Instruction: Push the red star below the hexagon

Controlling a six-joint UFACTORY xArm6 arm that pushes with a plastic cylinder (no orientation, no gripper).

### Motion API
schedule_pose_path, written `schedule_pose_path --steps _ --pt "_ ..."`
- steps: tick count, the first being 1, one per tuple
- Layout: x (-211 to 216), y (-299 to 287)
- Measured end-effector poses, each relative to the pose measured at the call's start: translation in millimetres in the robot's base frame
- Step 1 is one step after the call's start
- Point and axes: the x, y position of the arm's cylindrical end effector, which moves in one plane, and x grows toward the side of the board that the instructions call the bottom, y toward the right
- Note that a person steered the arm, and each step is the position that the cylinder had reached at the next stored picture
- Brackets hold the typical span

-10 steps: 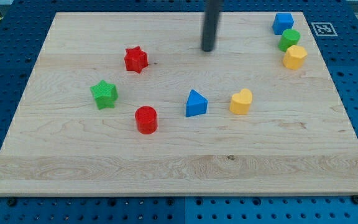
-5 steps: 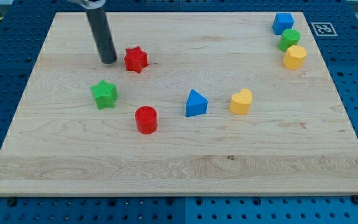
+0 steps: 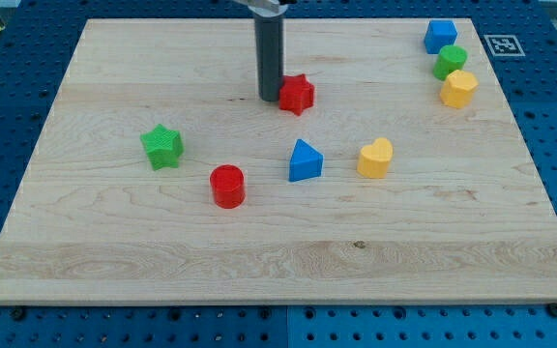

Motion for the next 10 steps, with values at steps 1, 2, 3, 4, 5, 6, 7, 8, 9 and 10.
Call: schedule_pose_path --steps 1,2,3,4,5,6,7,8,9,10 --pt "10 38" --pt "13 84" --pt "13 124" --pt "14 153" --pt "15 163" --pt "21 166" --pt "30 174" --pt "37 187" --pt "43 197" --pt "46 200"
